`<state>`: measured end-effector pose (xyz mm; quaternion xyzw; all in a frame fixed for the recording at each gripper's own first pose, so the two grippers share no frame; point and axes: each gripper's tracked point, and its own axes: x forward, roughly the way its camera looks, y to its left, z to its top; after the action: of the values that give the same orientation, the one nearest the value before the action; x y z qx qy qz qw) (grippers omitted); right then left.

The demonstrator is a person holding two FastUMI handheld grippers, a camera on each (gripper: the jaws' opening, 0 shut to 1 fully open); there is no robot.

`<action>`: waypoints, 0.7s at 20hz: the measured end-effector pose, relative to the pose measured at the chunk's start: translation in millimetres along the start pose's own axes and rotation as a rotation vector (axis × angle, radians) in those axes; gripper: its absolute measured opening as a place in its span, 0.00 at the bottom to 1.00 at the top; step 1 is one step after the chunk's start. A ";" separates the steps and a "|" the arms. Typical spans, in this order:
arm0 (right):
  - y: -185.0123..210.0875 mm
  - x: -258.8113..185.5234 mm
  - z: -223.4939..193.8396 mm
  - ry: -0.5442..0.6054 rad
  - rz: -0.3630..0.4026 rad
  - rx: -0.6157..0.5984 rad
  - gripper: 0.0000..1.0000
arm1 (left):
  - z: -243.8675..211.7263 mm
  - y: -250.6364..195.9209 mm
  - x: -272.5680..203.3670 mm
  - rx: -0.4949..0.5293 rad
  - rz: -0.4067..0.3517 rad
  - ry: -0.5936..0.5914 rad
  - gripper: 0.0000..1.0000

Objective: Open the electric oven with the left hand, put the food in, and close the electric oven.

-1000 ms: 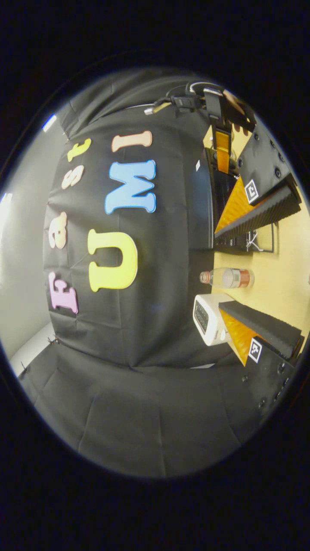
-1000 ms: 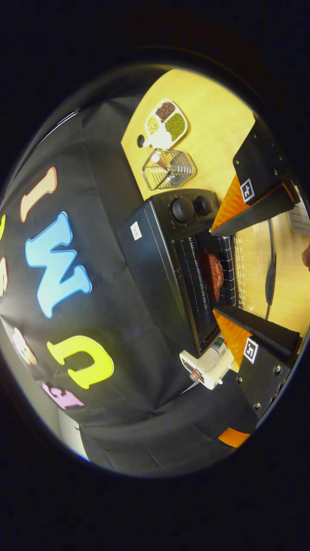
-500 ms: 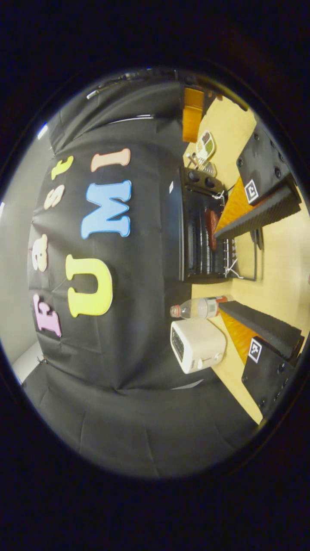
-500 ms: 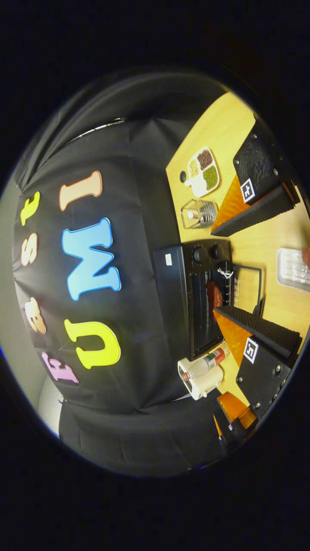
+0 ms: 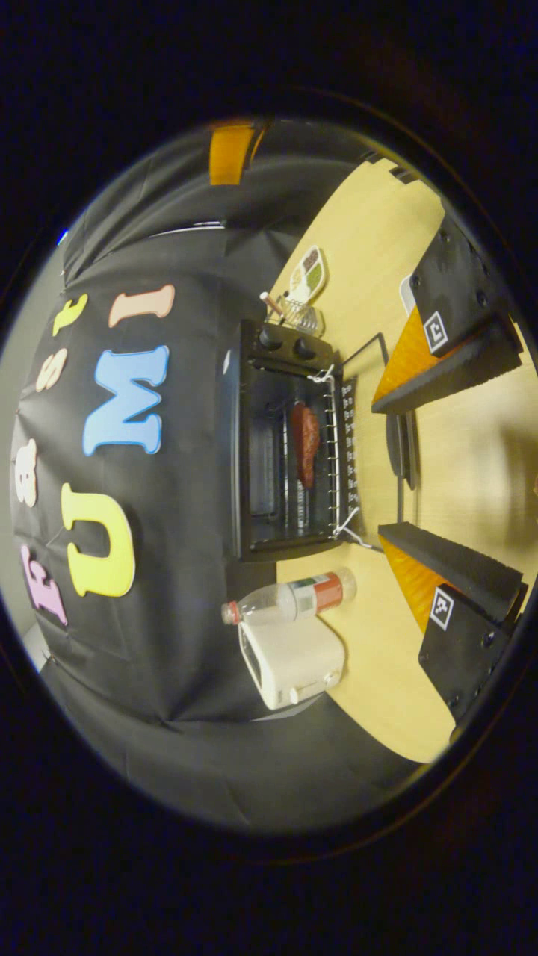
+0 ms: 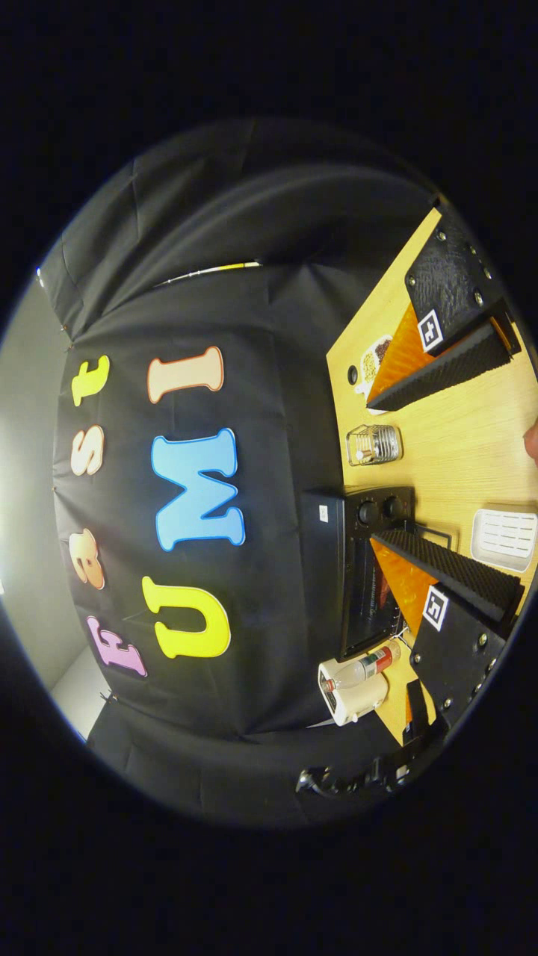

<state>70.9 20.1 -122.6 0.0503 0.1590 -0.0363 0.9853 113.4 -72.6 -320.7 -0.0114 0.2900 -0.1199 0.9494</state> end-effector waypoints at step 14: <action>-45.9 -38.8 21.6 -0.040 -0.136 -0.034 0.98 | -71.3 -31.3 68.5 0.029 -0.043 0.276 1.00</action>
<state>36.9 -25.7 -93.9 0.0217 0.1431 -0.1015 0.9842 122.0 -115.6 -414.6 0.0124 0.4156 -0.1448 0.8979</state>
